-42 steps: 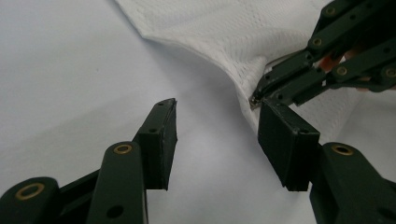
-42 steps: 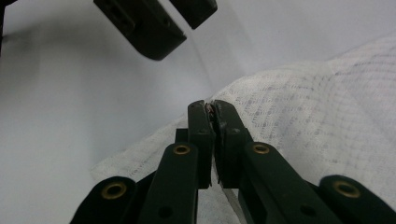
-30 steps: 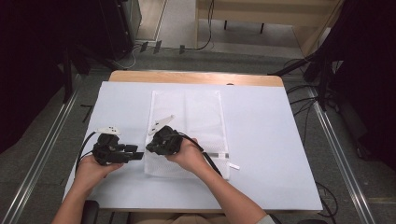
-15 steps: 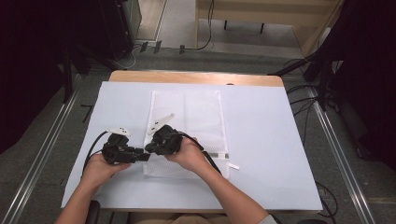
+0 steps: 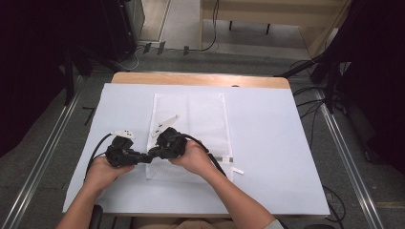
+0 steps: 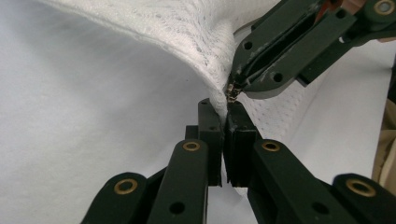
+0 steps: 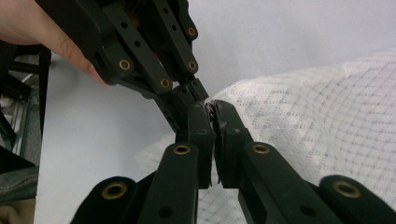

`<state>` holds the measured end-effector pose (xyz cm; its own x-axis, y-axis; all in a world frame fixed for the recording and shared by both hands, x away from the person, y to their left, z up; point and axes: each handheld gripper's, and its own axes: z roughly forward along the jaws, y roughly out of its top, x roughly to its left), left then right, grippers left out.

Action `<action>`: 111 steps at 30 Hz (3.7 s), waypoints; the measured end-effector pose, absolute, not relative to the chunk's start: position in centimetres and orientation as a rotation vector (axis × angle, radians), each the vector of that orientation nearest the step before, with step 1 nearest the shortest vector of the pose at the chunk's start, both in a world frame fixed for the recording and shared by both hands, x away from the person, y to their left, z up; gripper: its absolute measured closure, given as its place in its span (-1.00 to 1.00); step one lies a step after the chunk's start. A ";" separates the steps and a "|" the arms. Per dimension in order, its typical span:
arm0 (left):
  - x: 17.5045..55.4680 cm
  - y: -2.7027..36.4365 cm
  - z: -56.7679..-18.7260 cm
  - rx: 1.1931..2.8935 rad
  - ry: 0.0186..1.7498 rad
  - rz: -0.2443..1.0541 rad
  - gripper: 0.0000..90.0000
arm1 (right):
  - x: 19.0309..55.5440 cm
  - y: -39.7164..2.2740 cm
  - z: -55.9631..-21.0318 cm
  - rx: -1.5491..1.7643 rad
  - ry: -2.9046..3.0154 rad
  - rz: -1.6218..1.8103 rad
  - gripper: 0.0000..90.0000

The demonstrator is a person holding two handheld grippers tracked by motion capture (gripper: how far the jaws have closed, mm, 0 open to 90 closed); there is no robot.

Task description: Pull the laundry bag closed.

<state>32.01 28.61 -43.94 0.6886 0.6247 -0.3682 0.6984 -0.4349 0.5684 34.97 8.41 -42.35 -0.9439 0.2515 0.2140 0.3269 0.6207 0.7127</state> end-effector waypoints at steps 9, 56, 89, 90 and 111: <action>32.0 28.7 -43.8 2.184 1.017 -0.143 0.98 | 35.1 8.1 -42.9 -0.496 -2.746 -1.246 0.97; 31.6 29.5 -43.4 2.156 0.994 -0.098 0.98 | 36.1 3.1 -44.3 -0.555 -2.741 -1.259 0.97; 31.5 30.1 -43.3 2.139 0.995 -0.103 0.98 | 36.3 0.2 -44.6 -0.618 -2.737 -1.230 0.97; 31.5 30.1 -43.4 2.137 0.997 -0.103 0.98 | 36.3 0.1 -44.7 -0.624 -2.744 -1.217 0.97; 31.4 30.5 -43.3 2.130 1.008 -0.099 0.98 | 36.5 -2.4 -44.9 -0.677 -2.746 -1.198 0.97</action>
